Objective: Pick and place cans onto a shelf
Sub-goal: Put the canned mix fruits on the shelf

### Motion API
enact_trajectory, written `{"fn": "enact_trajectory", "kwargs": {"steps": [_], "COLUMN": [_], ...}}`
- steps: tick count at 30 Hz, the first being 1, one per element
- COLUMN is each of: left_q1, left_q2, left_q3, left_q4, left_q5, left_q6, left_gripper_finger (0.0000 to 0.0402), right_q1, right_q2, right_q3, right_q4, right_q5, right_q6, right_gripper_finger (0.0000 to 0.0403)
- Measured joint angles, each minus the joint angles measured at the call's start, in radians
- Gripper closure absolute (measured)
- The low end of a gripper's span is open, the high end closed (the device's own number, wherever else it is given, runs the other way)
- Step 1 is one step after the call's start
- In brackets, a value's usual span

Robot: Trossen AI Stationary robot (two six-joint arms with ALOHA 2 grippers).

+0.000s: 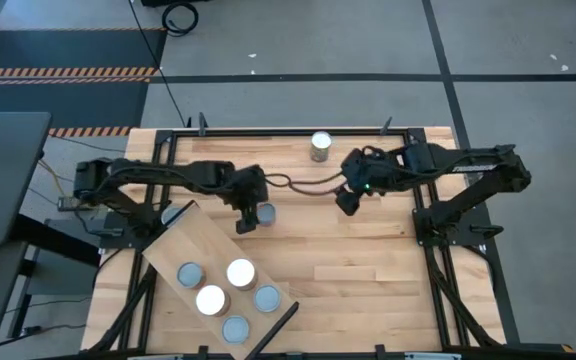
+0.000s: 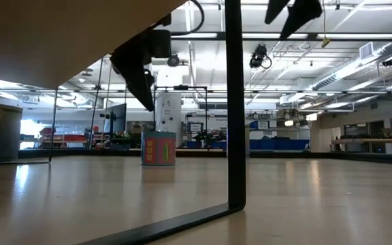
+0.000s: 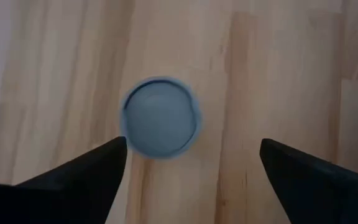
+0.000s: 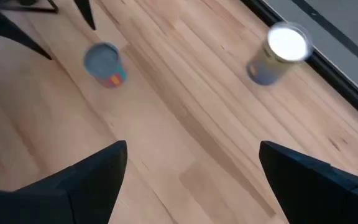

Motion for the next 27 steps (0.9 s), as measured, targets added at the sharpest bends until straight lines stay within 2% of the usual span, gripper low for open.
{"fn": "enact_trajectory", "kwargs": {"steps": [6,13,27], "left_q1": [-0.025,-0.024,-0.021], "left_q2": [0.086,0.151,0.207], "left_q3": [0.000,0.001,0.002], "left_q4": [0.033,0.089,0.151], "left_q5": [-0.015,-0.128,-0.131], "left_q6": [0.059,0.081,0.076], "left_gripper_finger": [0.0024,0.0024,0.0024], "right_q1": [0.046,0.058,0.060], "right_q2": [-0.001,-0.001,0.000], "right_q3": [0.000,0.000,0.000], "right_q4": [-0.041,-0.040,-0.038], "right_q5": [0.032,0.031,0.029], "right_q6": [0.046,0.050,0.051], "right_gripper_finger": [0.0030,0.0030,0.0030]}}
